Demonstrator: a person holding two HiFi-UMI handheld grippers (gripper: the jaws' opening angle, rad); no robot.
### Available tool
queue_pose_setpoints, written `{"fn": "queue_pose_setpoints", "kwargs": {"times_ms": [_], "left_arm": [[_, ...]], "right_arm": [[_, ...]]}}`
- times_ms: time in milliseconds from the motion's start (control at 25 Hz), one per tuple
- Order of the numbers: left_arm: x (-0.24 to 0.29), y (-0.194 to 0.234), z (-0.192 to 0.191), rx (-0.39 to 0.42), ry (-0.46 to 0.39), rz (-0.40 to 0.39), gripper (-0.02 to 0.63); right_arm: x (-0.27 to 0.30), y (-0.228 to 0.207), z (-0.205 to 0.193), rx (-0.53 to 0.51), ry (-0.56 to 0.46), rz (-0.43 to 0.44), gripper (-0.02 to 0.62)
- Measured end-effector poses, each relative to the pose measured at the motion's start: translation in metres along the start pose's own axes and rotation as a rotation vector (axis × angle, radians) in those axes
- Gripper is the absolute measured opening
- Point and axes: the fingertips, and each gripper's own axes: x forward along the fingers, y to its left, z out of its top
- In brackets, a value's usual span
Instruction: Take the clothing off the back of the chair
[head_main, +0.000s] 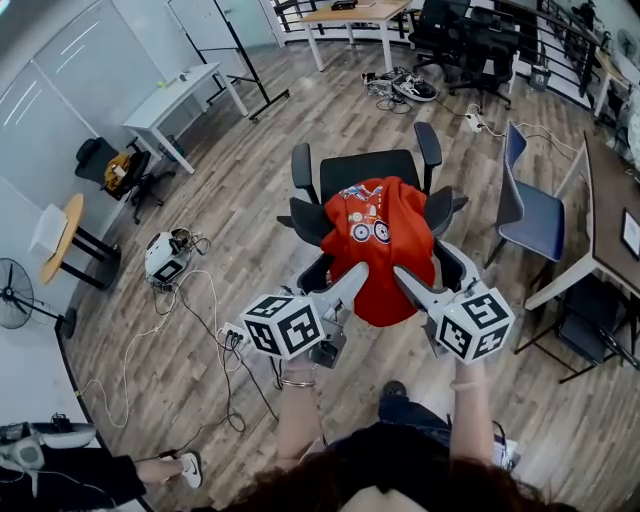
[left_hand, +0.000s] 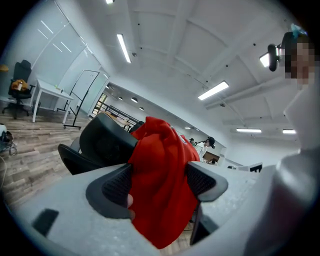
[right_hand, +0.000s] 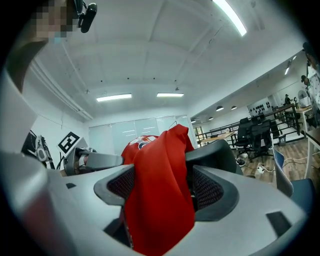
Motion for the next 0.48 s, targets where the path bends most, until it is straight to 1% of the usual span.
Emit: {"fn": "queue_pose_setpoints", "kwargs": {"times_ms": [200, 480], "left_arm": [[0.012, -0.005, -0.004, -0.031, 0.014, -0.048, 0.351], [0.015, -0.010, -0.008, -0.058, 0.029, -0.087, 0.348]], "right_arm": [[0.012, 0.003, -0.004, 0.023, 0.008, 0.043, 0.319], [0.020, 0.015, -0.008, 0.048, 0.006, 0.121, 0.316]]}}
